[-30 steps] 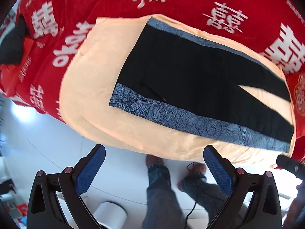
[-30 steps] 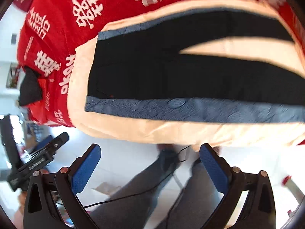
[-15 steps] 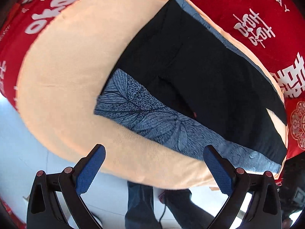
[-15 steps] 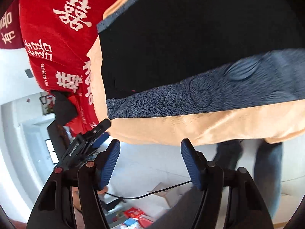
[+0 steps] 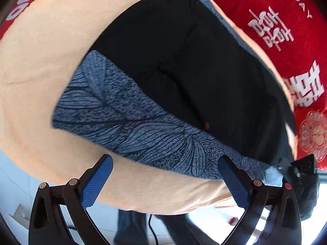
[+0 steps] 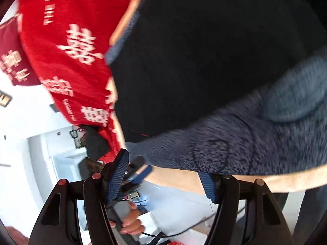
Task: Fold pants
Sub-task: 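Lower both tools to the trouser waistband and close both grippers on it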
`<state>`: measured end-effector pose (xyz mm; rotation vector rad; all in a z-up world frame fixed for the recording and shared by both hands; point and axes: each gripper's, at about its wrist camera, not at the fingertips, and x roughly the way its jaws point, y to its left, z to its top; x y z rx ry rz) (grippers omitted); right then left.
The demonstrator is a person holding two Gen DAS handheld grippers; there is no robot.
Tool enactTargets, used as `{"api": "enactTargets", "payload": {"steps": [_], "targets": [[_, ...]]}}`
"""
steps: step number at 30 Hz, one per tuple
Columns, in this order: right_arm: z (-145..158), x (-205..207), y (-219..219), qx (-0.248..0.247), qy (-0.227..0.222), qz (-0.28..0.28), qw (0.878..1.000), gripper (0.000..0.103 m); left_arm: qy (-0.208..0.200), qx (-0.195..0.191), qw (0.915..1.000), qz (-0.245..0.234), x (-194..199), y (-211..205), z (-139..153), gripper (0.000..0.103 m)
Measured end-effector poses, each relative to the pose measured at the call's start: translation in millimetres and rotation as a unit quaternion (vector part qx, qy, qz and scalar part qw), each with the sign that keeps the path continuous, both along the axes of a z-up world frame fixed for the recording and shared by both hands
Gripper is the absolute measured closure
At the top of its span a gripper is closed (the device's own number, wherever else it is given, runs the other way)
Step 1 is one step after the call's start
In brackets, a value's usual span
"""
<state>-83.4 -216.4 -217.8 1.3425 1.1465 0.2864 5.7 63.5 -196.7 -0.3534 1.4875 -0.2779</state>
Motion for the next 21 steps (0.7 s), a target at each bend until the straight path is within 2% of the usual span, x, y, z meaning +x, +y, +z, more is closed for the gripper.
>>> {"api": "enactTargets", "payload": {"steps": [4, 6, 7, 9, 10, 15, 21], "targets": [[24.8, 9.8, -3.7, 0.007, -0.033, 0.007, 0.999, 0.032, -0.004, -0.026, 0.9995, 0.016, 7.1, -6.5, 2.5, 0.0], [29.5, 9.5, -4.9, 0.013, -0.04, 0.008, 0.999, 0.032, -0.007, -0.041, 0.9983, 0.04, 13.0, -8.1, 3.7, 0.002], [28.5, 6.4, -6.2, 0.015, -0.041, 0.009, 0.999, 0.032, -0.012, -0.043, 0.9978, 0.049, 15.5, -8.1, 6.0, 0.012], [25.3, 1.0, -8.4, 0.015, -0.038, 0.013, 0.999, 0.032, -0.019, -0.046, 0.9968, 0.063, 21.9, -8.6, 8.7, 0.022], [21.2, -2.0, -9.0, 0.011, -0.033, 0.013, 0.999, 0.032, -0.021, -0.045, 0.9966, 0.066, 24.5, -7.5, 9.3, 0.032], [-2.4, -26.9, -27.9, 0.0, -0.001, -0.009, 1.0, 0.032, -0.023, -0.028, 0.9989, 0.031, 31.7, -12.8, 12.8, 0.049], [-25.1, -60.0, -57.0, 0.003, 0.026, -0.054, 0.998, 0.032, -0.024, -0.017, 0.9995, -0.008, 31.8, -16.8, 22.2, 0.049]]}}
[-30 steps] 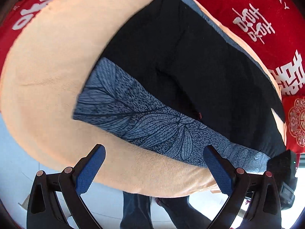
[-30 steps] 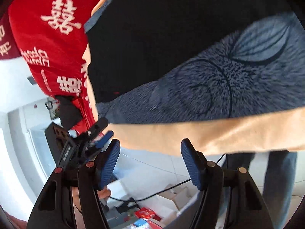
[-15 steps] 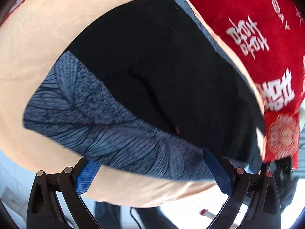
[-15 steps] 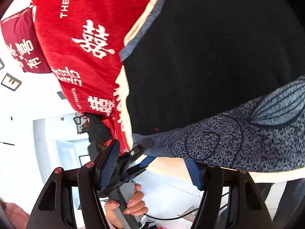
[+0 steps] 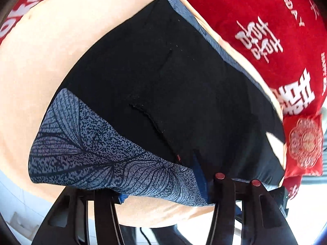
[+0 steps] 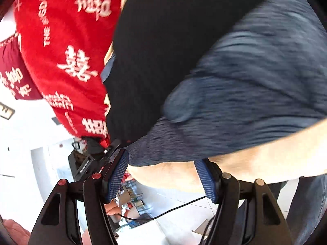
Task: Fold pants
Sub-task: 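Lower both tools to the trouser waistband and close both grippers on it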
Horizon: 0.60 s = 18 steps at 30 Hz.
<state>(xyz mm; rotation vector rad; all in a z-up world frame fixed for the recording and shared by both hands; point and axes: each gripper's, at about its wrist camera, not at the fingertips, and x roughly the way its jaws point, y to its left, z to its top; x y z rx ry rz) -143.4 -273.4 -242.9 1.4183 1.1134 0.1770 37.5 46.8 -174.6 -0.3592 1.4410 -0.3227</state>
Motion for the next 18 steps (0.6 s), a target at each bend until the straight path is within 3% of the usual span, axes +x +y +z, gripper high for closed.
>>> {"api": "enactTargets", "payload": {"steps": [6, 7, 9, 10, 13, 18], "targets": [[-5.5, -14.3, -19.9, 0.036, -0.02, -0.056, 0.998, 0.032, 0.006, 0.019, 0.9997, -0.012, -6.4, -1.4, -10.1, 0.049], [-7.2, -14.7, -20.7, 0.044, -0.02, -0.064, 0.997, 0.038, 0.005, 0.022, 0.9996, -0.014, -5.7, -4.0, -10.2, 0.049], [-12.1, -17.0, -24.8, 0.068, -0.019, -0.088, 0.994, 0.067, 0.001, 0.031, 0.9993, -0.02, -4.8, -6.6, -6.5, 0.055], [-13.6, -18.1, -27.3, 0.074, -0.007, -0.098, 0.992, 0.093, -0.002, 0.034, 0.9992, -0.021, -3.5, -7.3, -3.6, 0.07], [7.8, -10.2, -29.0, 0.036, 0.009, -0.084, 0.996, 0.094, 0.0, 0.015, 0.9998, -0.016, 4.7, -4.0, 7.9, 0.073], [79.8, 29.2, -42.9, -0.041, -0.035, -0.021, 0.998, 0.094, -0.029, 0.0, 0.9995, -0.016, 26.2, -9.7, 50.7, 0.073]]}}
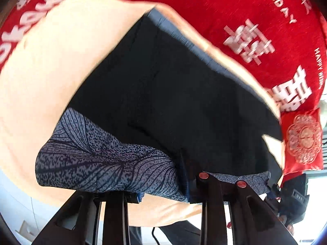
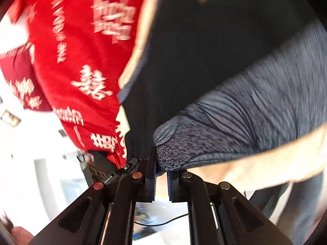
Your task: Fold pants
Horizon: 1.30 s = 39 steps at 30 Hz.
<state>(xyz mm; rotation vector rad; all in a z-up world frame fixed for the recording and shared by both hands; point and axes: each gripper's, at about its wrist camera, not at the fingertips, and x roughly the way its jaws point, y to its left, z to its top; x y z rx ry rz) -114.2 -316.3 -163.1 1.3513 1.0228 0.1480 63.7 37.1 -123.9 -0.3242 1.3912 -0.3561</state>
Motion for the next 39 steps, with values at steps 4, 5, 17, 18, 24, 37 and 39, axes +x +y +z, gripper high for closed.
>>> {"api": "enactTargets", "payload": {"steps": [4, 5, 17, 18, 24, 37, 39], "targets": [[41.6, 53.7, -18.9, -0.046, -0.025, 0.054, 0.997, 0.094, -0.038, -0.006, 0.9992, 0.003, 31.9, -18.8, 31.1, 0.072], [46.1, 68.0, -24.9, -0.051, -0.029, 0.063, 0.996, 0.094, -0.047, -0.009, 0.9989, 0.004, 46.6, -25.7, 36.6, 0.072], [-26.7, 277.9, -88.4, -0.084, 0.035, 0.17, 0.981, 0.09, -0.08, 0.109, 0.9896, 0.05, 202.1, -89.2, -37.0, 0.054], [-43.8, 289.7, -90.7, -0.087, 0.048, 0.177, 0.979, 0.09, -0.072, 0.113, 0.9895, 0.052, 205.1, -88.7, -45.2, 0.054], [-61.0, 302.7, -91.1, -0.088, 0.07, 0.189, 0.976, 0.079, -0.06, 0.139, 0.9867, 0.059, 207.8, -82.8, -34.6, 0.049], [-30.8, 331.3, -15.9, -0.208, 0.037, 0.311, 0.927, 0.06, -0.057, 0.249, 0.9669, 0.012, 204.2, -109.9, -73.6, 0.02], [-40.7, 339.7, -15.9, -0.243, 0.032, 0.319, 0.916, 0.065, -0.071, 0.253, 0.9643, 0.031, 211.7, -111.0, -82.7, 0.016]]}}
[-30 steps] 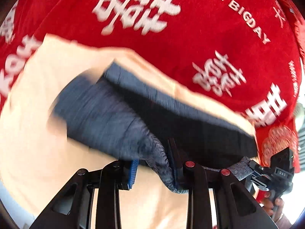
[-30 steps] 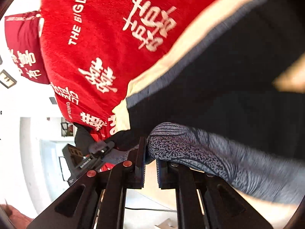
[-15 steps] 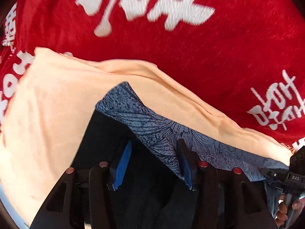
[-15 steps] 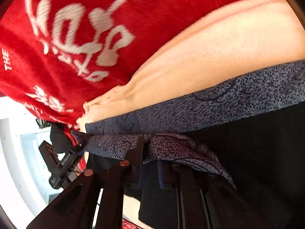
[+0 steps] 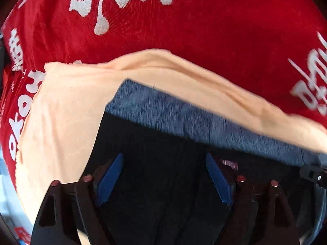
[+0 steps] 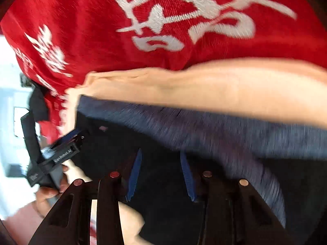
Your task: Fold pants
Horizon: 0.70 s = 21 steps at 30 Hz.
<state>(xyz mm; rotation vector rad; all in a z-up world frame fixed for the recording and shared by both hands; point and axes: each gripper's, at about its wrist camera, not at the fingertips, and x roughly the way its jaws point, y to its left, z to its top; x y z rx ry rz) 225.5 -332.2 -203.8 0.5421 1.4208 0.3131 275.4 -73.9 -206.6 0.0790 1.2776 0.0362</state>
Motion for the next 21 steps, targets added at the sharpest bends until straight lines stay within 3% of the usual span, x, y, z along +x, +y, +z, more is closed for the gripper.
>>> {"api": "enactTargets", "payload": {"steps": [4, 6, 7, 8, 13, 16, 21], "targets": [[3.9, 9.1, -31.4, 0.053, -0.004, -0.065, 0.996, 0.063, 0.014, 0.008, 0.9999, 0.006, 6.9, -2.9, 3.8, 0.016], [16.1, -1.4, -46.8, 0.071, -0.013, -0.084, 0.994, 0.055, 0.021, 0.012, 0.9997, -0.001, 1.4, -5.5, 15.9, 0.016], [24.2, -7.8, -50.8, 0.074, -0.017, -0.087, 0.993, 0.047, 0.02, 0.015, 0.9996, -0.01, -4.0, -10.0, 23.1, 0.016], [32.1, -16.5, -55.0, 0.074, -0.023, -0.089, 0.993, 0.042, 0.018, 0.015, 0.9995, -0.021, -13.4, -15.3, 32.0, 0.016], [64.8, -85.0, -83.6, 0.066, -0.029, -0.101, 0.992, 0.041, 0.027, 0.0, 0.996, -0.086, -65.7, -54.1, 60.7, 0.016], [72.0, -139.7, -106.8, 0.051, -0.024, -0.138, 0.989, 0.041, 0.043, -0.03, 0.989, -0.138, -97.8, -87.8, 65.1, 0.016], [80.5, -253.8, -158.7, 0.0, -0.005, -0.23, 0.973, 0.041, 0.063, -0.09, 0.9664, -0.232, -149.2, -150.7, 69.0, 0.016]]}}
